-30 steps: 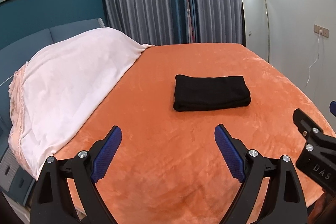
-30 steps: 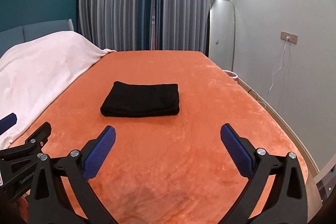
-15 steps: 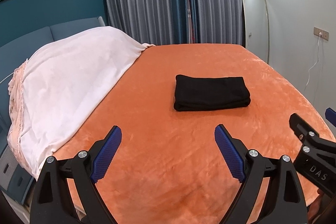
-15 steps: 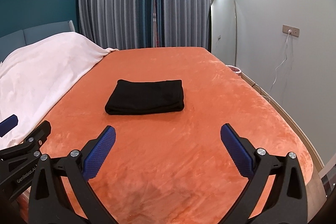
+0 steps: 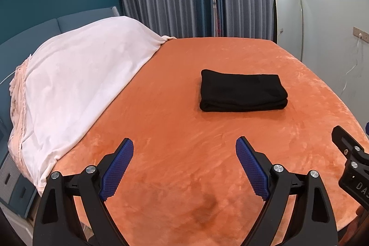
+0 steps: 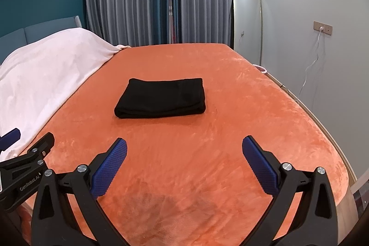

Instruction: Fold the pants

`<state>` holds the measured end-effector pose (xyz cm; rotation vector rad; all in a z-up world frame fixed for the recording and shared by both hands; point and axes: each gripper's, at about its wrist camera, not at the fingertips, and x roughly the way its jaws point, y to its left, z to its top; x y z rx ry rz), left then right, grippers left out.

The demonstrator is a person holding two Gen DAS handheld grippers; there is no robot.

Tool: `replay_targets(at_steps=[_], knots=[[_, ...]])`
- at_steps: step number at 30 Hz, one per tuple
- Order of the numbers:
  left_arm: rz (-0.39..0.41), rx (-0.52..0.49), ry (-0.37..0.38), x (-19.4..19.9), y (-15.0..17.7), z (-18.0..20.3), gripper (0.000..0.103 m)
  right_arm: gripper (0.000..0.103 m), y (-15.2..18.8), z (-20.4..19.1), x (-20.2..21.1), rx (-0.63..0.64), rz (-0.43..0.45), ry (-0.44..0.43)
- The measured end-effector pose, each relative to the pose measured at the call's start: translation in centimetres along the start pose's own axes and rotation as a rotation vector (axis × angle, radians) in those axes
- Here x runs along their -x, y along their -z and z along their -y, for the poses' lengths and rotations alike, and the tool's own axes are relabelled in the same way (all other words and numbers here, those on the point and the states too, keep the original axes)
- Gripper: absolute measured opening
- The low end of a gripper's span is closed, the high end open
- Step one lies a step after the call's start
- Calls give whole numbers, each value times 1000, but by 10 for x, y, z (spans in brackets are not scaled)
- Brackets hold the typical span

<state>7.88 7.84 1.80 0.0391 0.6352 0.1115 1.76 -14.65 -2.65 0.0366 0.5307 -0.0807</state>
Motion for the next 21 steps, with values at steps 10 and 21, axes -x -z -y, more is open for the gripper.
replay_targets(at_steps=[10, 21], knots=[[-7, 3, -6, -5, -2, -1, 88, 98, -3, -1, -5, 7, 0, -8], [23, -21, 19, -2, -4, 2, 92, 98, -5, 6, -8, -2, -6, -17]])
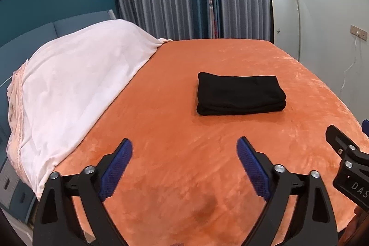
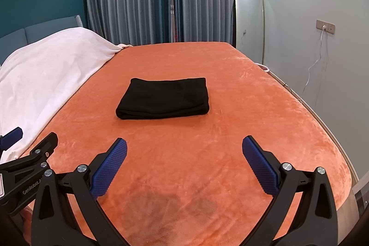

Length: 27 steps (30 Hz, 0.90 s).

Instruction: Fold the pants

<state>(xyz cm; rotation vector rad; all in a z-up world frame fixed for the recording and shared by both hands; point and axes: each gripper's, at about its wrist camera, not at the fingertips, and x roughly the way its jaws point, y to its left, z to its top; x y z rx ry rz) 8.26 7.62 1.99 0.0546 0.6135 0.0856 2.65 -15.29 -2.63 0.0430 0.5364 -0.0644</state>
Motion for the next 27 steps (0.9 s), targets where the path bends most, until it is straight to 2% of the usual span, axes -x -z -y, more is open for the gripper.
replay_targets(at_steps=[7, 21, 27], knots=[[16, -23, -16, 2, -2, 5, 92, 98, 0, 2, 0, -2, -1, -2], [12, -17, 11, -4, -4, 7, 92, 98, -1, -1, -4, 5, -7, -2], [26, -23, -6, -9, -6, 7, 92, 98, -2, -1, -7, 7, -12, -4]])
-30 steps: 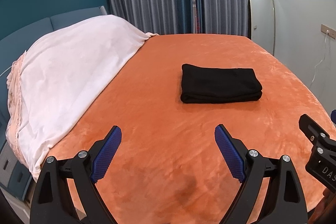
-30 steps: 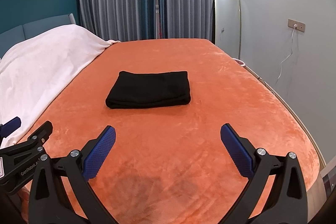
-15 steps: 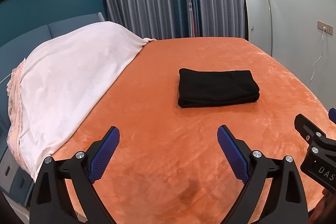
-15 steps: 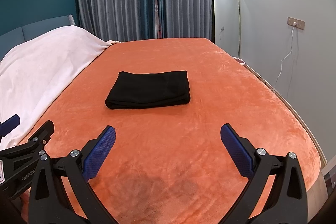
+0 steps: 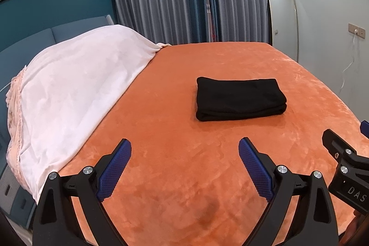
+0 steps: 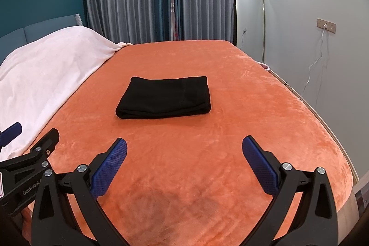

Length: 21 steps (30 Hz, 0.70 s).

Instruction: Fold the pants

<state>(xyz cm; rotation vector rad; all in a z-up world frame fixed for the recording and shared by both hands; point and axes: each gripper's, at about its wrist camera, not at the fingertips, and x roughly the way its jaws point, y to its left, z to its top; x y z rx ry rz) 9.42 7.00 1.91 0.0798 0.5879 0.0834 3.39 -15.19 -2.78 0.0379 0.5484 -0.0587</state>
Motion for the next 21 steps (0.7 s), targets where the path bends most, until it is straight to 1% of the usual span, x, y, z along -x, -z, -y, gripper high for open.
replay_targets(at_steps=[3, 19, 21], knots=[[0, 4, -6, -5, -1, 0, 92, 98, 0, -2, -2, 6, -2, 1], [-40, 9, 36, -24, -4, -5, 92, 98, -1, -1, -12, 0, -21, 3], [-25, 9, 39, -23, -2, -4, 92, 98, 0, -2, -13, 2, -21, 3]])
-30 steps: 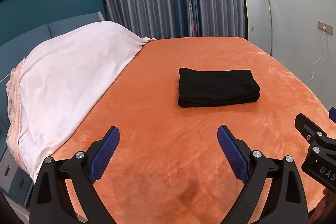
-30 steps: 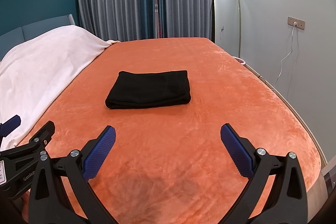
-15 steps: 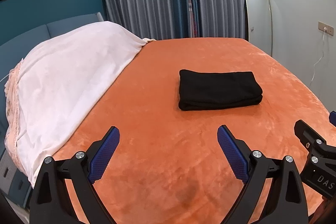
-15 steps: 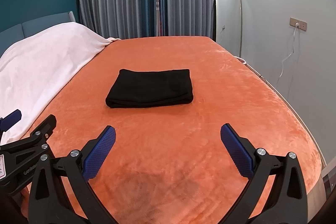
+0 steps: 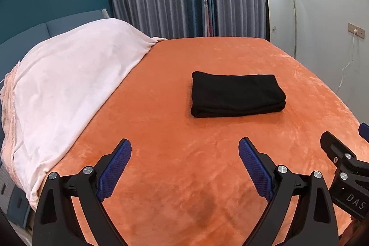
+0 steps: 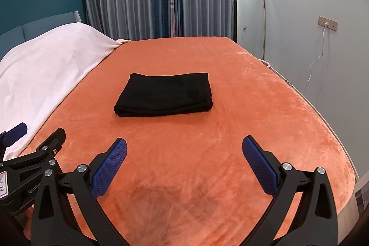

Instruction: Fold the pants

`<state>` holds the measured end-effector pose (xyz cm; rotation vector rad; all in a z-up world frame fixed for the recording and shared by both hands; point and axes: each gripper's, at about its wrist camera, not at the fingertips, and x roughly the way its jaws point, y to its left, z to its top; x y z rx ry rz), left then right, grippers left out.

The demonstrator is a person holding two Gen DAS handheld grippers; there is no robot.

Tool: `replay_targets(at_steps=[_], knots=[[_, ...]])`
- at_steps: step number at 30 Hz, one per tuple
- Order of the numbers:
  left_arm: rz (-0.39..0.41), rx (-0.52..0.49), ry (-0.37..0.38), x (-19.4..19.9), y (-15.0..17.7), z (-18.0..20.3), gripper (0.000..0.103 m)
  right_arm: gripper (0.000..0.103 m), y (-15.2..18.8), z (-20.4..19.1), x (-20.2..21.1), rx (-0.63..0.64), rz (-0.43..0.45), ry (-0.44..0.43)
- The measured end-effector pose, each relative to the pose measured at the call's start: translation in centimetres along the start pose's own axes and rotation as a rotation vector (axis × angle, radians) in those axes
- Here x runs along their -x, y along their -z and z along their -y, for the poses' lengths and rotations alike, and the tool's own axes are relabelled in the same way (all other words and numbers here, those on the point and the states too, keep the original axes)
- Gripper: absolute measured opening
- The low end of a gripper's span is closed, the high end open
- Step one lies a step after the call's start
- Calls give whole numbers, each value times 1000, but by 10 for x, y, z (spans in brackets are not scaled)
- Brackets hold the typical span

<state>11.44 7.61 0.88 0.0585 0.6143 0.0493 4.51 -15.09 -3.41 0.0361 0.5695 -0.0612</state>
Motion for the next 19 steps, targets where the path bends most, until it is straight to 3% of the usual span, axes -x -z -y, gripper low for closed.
replay_targets(at_steps=[5, 13, 15, 19], knots=[[28, -11, 33, 2, 7, 5, 92, 98, 1, 2, -1, -10, -3, -1], [16, -10, 16, 2, 7, 8, 92, 98, 2, 4, 0, -15, -7, 4], [19, -19, 51, 4, 6, 8, 91, 98, 2, 4, 0, -17, -7, 2], [19, -36, 29, 9, 7, 10, 91, 98, 3, 4, 1, -22, -8, 0]])
